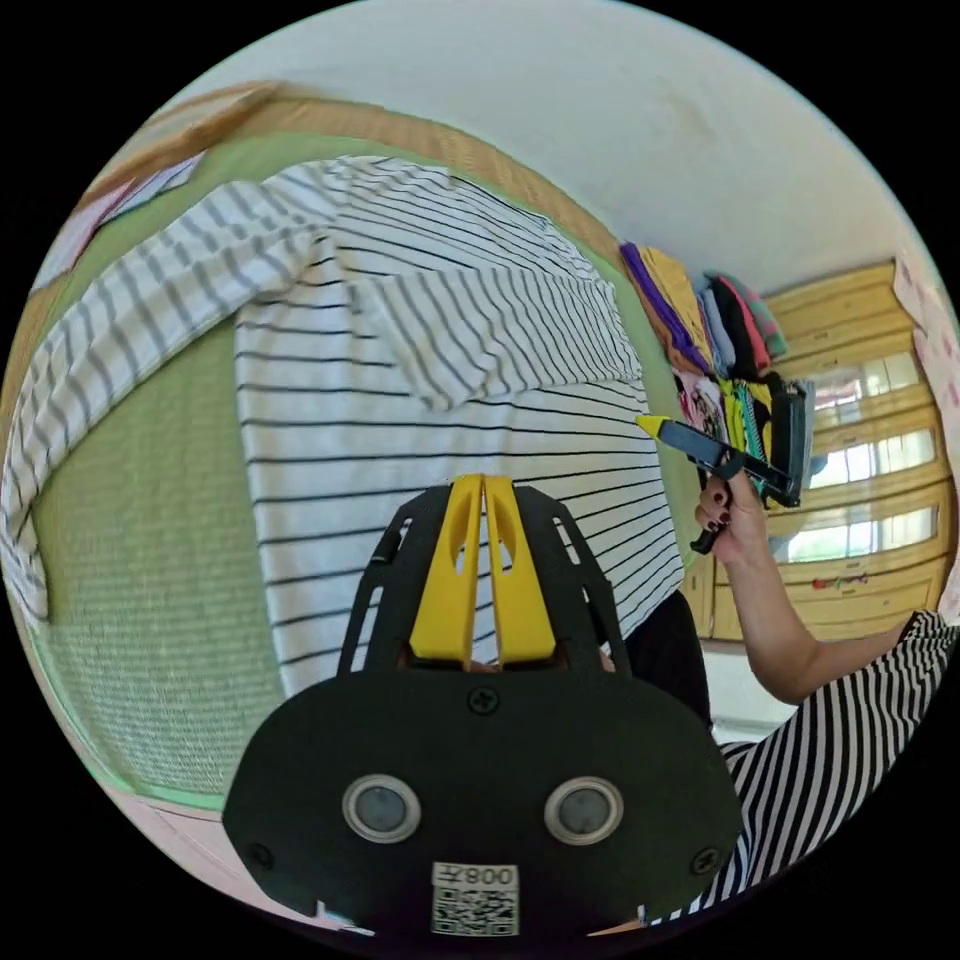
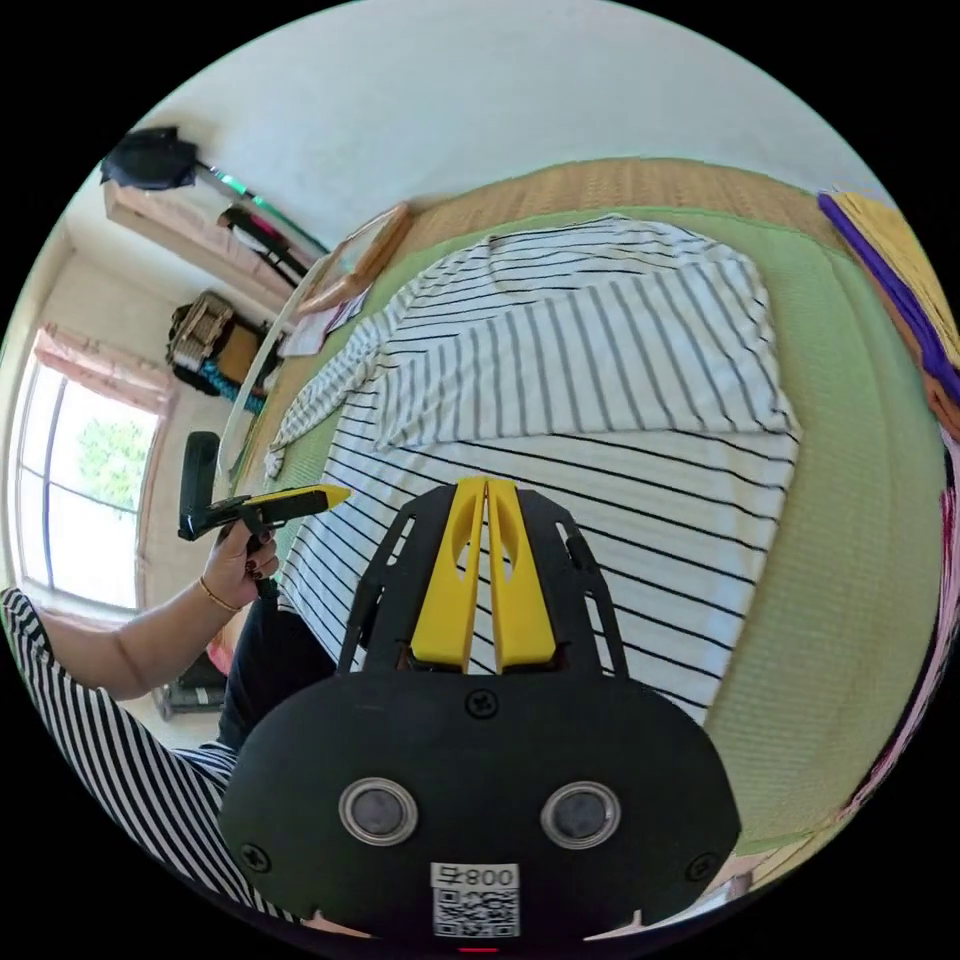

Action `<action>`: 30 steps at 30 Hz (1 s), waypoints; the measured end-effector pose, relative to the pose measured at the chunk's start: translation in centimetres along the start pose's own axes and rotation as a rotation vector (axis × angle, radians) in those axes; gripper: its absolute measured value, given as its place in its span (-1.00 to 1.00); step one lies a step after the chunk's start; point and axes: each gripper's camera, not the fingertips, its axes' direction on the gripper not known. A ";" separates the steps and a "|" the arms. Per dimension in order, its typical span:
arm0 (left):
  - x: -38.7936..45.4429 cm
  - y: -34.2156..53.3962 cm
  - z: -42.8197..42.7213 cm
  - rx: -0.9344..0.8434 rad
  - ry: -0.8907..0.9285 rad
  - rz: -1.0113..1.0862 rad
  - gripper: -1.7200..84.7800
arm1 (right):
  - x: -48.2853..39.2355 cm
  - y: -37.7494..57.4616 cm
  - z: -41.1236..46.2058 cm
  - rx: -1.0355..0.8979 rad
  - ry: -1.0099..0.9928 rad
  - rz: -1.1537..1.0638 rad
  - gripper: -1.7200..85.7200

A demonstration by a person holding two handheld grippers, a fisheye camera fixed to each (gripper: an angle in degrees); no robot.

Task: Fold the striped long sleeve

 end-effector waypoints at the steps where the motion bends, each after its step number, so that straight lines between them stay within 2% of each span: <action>1: -2.2 2.0 -0.5 0.029 -0.004 -0.026 -0.96 | -2.7 -1.8 0.5 -0.010 -0.001 -0.043 -0.96; 5: -7.1 6.8 -0.7 0.085 -0.003 -0.051 -0.96 | -11.6 -8.6 3.2 -0.073 0.013 -0.185 -0.96; 11: -14.7 14.6 2.0 0.125 0.051 -0.092 -0.95 | -18.0 -14.1 10.5 -0.277 0.129 -0.246 -0.96; 12: -16.4 16.3 2.5 0.131 0.060 -0.110 -0.95 | -18.3 -14.3 9.8 -0.235 0.123 -0.252 -0.96; 17: -23.8 24.1 1.8 0.234 0.036 -0.216 -0.94 | -20.6 -16.7 6.9 -0.265 0.136 -0.224 -0.96; 22: -33.2 33.5 -1.5 0.442 -0.024 -0.420 -0.88 | -24.3 -18.5 3.3 -0.219 0.192 -0.224 -0.95; 30: -42.1 40.3 0.6 0.507 0.051 -0.533 -0.81 | -33.7 -21.2 -0.4 -0.171 0.122 -0.288 -0.89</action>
